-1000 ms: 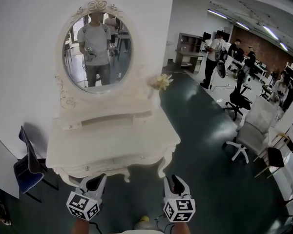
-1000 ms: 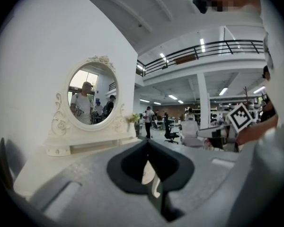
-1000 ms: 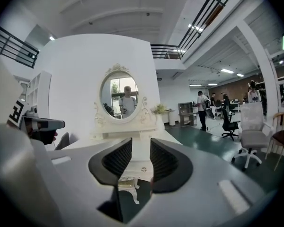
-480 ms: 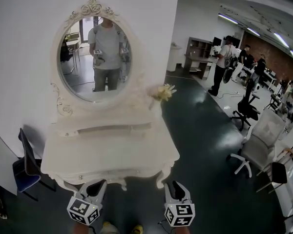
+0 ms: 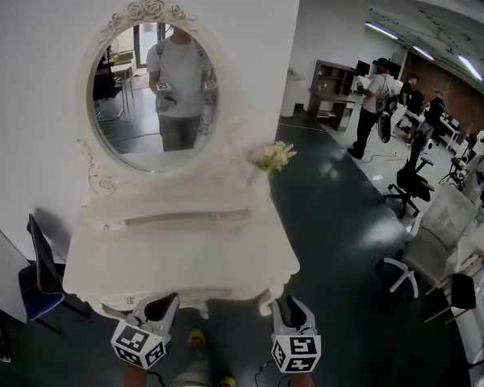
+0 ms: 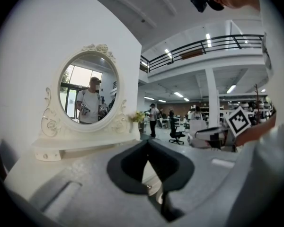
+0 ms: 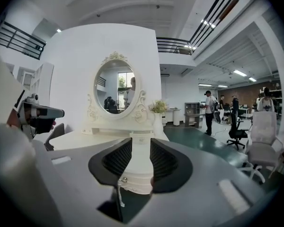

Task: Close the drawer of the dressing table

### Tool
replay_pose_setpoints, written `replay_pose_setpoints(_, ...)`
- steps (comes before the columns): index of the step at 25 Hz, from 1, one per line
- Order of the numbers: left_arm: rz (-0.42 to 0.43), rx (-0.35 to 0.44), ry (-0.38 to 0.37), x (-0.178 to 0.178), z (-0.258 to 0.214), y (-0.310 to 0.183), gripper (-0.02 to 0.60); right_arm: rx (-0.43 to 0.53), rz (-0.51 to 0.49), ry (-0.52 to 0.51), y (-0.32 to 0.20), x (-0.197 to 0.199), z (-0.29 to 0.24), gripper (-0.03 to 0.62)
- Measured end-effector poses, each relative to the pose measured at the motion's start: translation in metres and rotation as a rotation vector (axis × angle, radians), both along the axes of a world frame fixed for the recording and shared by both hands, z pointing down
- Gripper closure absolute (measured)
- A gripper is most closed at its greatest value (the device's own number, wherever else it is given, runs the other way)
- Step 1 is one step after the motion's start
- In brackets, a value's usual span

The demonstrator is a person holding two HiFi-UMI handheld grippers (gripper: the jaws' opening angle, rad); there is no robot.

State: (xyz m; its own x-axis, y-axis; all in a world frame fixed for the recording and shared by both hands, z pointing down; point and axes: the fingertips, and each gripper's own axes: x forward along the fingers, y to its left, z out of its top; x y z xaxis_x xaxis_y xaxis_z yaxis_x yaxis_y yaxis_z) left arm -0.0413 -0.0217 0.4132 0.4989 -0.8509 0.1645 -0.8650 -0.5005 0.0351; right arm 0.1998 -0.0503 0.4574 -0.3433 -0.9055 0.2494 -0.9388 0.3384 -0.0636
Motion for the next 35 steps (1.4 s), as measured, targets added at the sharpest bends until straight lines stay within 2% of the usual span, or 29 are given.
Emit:
replay_pose_setpoints(7, 0.020, -0.017, 0.010, -0.003, 0.010, -0.048, 0.583, -0.024, 0.001, -0.002, -0.045, -0.009, 0.010, 0.490)
replay_pose_setpoints(23, 0.064, -0.085, 0.038, -0.058, 0.030, -0.190, 0.583, -0.097, -0.011, 0.044, -0.175, -0.079, 0.028, 0.489)
replay_pose_setpoints(27, 0.086, -0.078, 0.048, -0.068, 0.027, -0.220, 0.583, -0.096, 0.010, 0.031, -0.206, -0.092, 0.024, 0.490)
replay_pose_setpoints(35, 0.142, -0.075, 0.053, -0.074, 0.034, -0.255, 0.583, -0.119, 0.027, 0.040, -0.235, -0.109, 0.034, 0.488)
